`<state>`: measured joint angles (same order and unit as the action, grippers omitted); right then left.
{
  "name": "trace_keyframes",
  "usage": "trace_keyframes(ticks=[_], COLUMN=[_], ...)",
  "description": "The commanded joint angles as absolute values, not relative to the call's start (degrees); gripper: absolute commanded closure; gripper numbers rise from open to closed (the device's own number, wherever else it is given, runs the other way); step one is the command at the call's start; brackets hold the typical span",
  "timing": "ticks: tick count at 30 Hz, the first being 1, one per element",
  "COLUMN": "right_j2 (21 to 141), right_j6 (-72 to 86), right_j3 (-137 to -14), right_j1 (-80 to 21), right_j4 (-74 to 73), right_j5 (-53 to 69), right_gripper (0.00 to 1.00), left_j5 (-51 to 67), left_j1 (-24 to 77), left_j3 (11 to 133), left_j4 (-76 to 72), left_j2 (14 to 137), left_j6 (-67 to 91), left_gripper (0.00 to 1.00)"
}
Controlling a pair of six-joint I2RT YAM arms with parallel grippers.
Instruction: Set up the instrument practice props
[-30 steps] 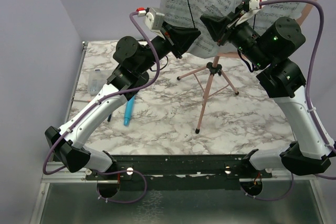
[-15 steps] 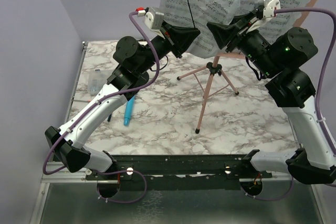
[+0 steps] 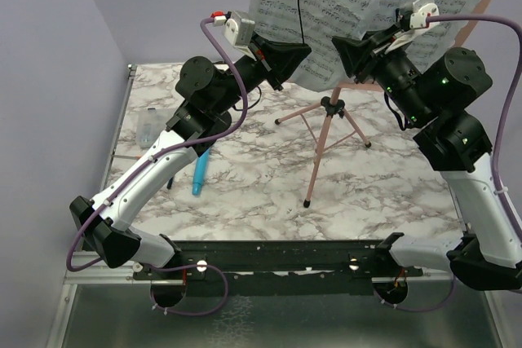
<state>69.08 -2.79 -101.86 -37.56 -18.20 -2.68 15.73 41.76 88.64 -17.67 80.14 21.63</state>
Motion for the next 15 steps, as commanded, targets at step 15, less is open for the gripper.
trace_keyframes(ticks=[15], right_j2=[69.84], right_j6=[-4.72], right_j3=[-104.66], right_j1=[-37.88], right_j4=[-20.93], right_j5=[-2.38], right_gripper=[0.99], left_j5=[16.06], left_j1=[42.76], left_j3=[88.43], left_j4=[-18.43], left_j2=[79.81], left_j6=[20.89], left_gripper=[1.00])
